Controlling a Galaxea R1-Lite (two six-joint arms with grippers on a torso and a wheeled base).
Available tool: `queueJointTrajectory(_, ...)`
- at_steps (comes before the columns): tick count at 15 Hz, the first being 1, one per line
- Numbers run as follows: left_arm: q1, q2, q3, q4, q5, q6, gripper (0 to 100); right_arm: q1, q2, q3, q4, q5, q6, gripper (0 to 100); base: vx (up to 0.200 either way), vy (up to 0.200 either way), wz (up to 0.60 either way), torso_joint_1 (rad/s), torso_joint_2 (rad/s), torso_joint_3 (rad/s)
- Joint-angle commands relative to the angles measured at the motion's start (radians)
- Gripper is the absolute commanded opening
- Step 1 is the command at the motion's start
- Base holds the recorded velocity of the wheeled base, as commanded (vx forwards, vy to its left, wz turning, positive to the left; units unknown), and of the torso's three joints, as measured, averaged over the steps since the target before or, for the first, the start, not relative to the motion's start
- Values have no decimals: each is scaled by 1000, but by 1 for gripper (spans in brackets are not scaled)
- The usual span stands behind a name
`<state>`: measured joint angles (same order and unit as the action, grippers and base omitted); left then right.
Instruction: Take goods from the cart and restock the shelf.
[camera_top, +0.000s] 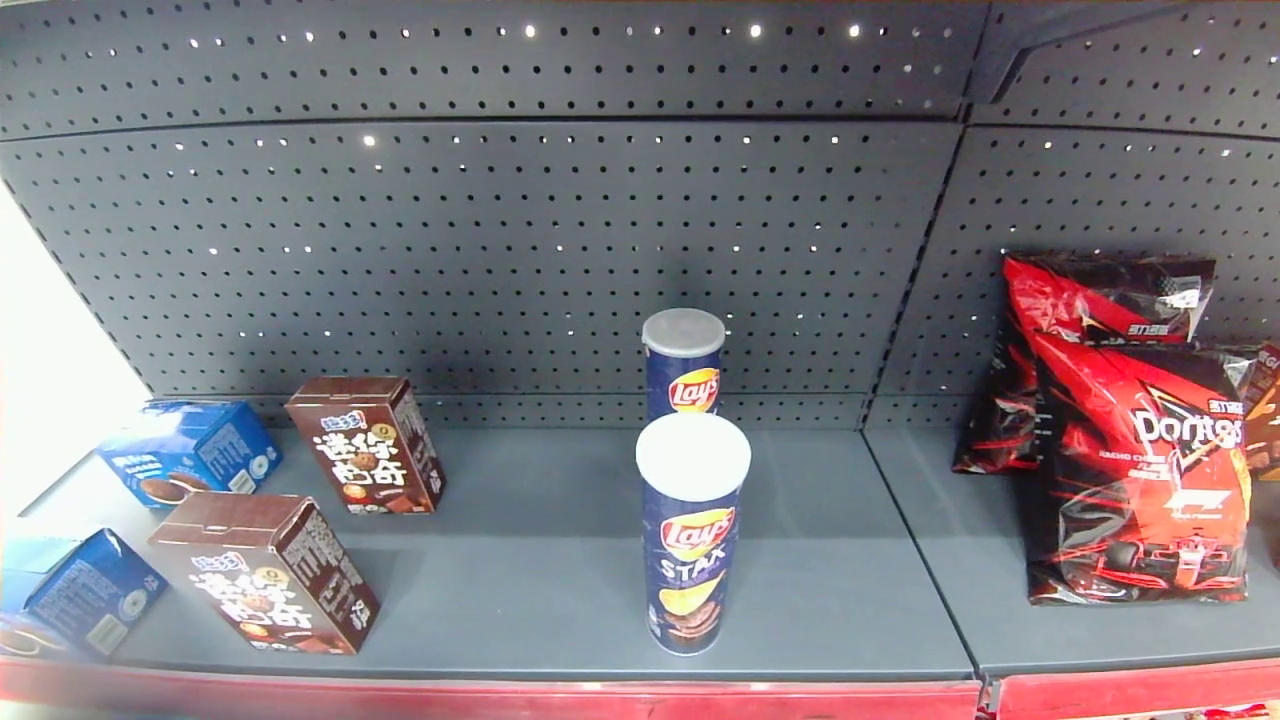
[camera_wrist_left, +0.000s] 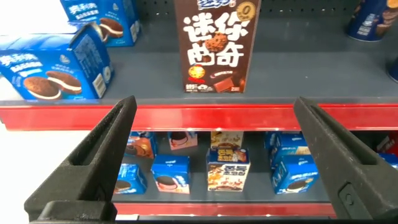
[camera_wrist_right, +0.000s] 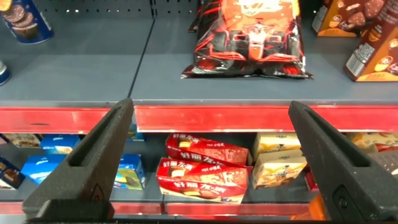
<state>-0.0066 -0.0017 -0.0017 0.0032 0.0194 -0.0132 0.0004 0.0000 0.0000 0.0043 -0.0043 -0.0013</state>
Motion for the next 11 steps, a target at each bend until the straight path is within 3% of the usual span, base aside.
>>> queueJointTrajectory(1,0,2,0,0,1,-1,100,1,2,0,0,0,0,100,0,0,0,0,0,0)
queueJointTrajectory(11,0,2,0,0,4,-5,100,1,2,0,0,-2,1,100,0,0,0,0,0,0)
